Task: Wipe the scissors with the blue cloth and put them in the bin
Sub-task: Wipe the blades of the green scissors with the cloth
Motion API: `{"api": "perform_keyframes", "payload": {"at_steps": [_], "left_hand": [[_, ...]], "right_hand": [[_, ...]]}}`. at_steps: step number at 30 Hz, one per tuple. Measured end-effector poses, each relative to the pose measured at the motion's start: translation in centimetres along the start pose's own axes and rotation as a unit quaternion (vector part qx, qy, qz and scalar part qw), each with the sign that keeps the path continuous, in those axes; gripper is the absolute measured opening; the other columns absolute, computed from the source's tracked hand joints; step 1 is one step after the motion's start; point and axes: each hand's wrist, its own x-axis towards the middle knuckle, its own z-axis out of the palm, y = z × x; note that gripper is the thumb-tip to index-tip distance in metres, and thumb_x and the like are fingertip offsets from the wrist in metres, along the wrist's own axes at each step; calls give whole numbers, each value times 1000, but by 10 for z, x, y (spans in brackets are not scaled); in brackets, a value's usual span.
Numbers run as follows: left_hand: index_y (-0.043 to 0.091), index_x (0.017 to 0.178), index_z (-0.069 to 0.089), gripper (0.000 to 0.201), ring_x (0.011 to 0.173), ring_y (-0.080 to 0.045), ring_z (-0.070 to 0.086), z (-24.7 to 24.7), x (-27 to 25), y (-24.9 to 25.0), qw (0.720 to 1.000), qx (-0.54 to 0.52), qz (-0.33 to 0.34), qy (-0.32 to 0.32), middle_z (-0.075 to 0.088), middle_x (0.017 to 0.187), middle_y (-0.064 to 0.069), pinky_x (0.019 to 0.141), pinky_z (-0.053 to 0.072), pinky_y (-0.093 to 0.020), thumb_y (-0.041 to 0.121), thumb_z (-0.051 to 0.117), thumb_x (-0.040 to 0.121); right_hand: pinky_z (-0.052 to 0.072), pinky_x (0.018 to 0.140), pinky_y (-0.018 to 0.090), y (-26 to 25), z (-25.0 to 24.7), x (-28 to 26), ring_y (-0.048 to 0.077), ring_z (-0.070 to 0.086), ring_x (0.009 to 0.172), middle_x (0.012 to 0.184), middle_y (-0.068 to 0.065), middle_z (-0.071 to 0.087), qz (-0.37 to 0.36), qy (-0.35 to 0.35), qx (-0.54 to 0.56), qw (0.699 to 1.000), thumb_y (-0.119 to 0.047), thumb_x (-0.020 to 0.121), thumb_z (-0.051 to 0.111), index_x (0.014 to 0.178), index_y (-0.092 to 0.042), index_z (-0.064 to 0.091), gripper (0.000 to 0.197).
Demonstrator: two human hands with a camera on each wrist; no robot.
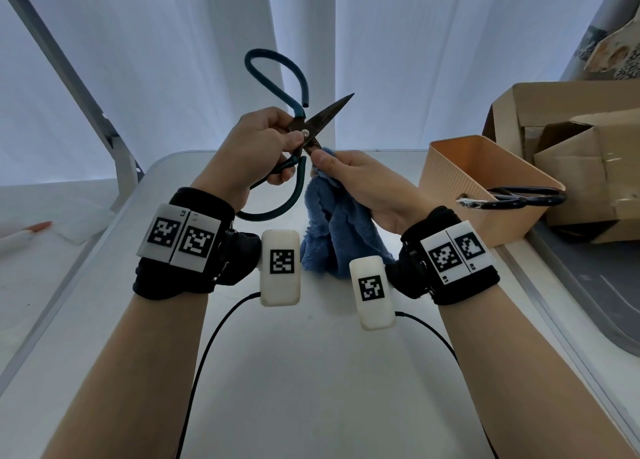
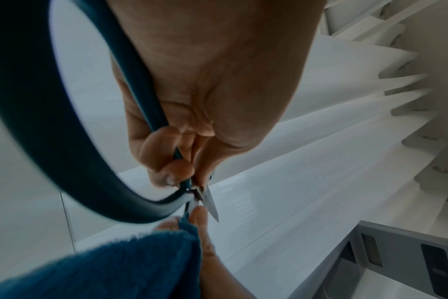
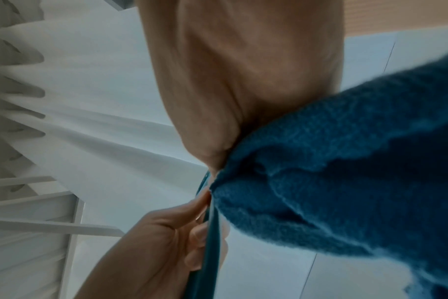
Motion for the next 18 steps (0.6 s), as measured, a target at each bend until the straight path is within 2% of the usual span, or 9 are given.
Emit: {"api": "perform_keyframes", "payload": {"at_steps": [1,2,4,6,8,11,12,16,18], "left_hand": [[9,102,61,5,46,-14,50,0,0,0,1000,-1,1,1,57,82,-5,41,37,-21,11,57,99],[9,102,61,5,46,-14,49,0,0,0,1000,-1,3,2,57,82,-5,42,38,-21,11,57,99],[10,100,60,4,46,-14,50,1,0,1,1000,-3,5,7,57,83,-5,42,39,-20,11,57,99],[9,99,60,4,46,-13,50,2,0,0,1000,-6,3,11,57,84,-7,41,38,-20,11,56,99],[9,101,60,4,46,-13,50,1,0,0,1000,-6,2,13,58,86,-8,41,38,-21,10,56,99],[8,103,61,6,47,-13,50,-1,1,0,1000,-10,1,18,58,88,-8,40,37,-20,10,57,99],[8,104,61,6,47,-13,50,-1,1,0,1000,-11,2,19,58,88,-8,40,38,-20,10,57,99],[8,103,61,7,47,-13,49,-2,1,0,1000,-18,6,25,57,88,-9,40,37,-20,10,56,99],[8,103,61,6,46,-13,49,-2,0,-1,1000,-17,4,26,57,86,-7,41,37,-20,10,56,99]], "right_hand": [[44,75,34,0,0,-1,23,48,73,73,8,53,1,2,-1,1000,-34,105,46,94,-7,57,31],[44,74,32,-1,-1,-1,22,48,72,72,7,53,3,7,-3,1000,-35,104,47,91,-7,58,32],[45,63,20,-1,-4,-1,10,51,57,60,-5,53,10,26,-8,1000,-41,101,52,66,-12,57,45],[41,54,16,0,-5,1,3,48,47,52,-11,50,11,45,-15,999,-45,99,56,56,-21,54,49],[42,58,21,0,-4,2,9,48,54,56,-6,52,9,30,-6,999,-42,100,53,66,-15,53,44],[46,70,29,0,-2,0,23,50,71,69,5,56,7,2,1,1000,-34,104,48,91,-7,55,31],[46,70,29,0,-2,-1,22,50,71,68,3,56,9,5,-4,1000,-35,104,48,88,-8,55,32],[40,59,19,-1,-4,1,3,47,48,53,-13,51,14,39,-18,999,-45,99,55,51,-23,58,53],[41,60,21,0,-4,1,8,47,53,57,-7,52,10,26,-14,1000,-43,101,53,60,-19,57,47]]}}
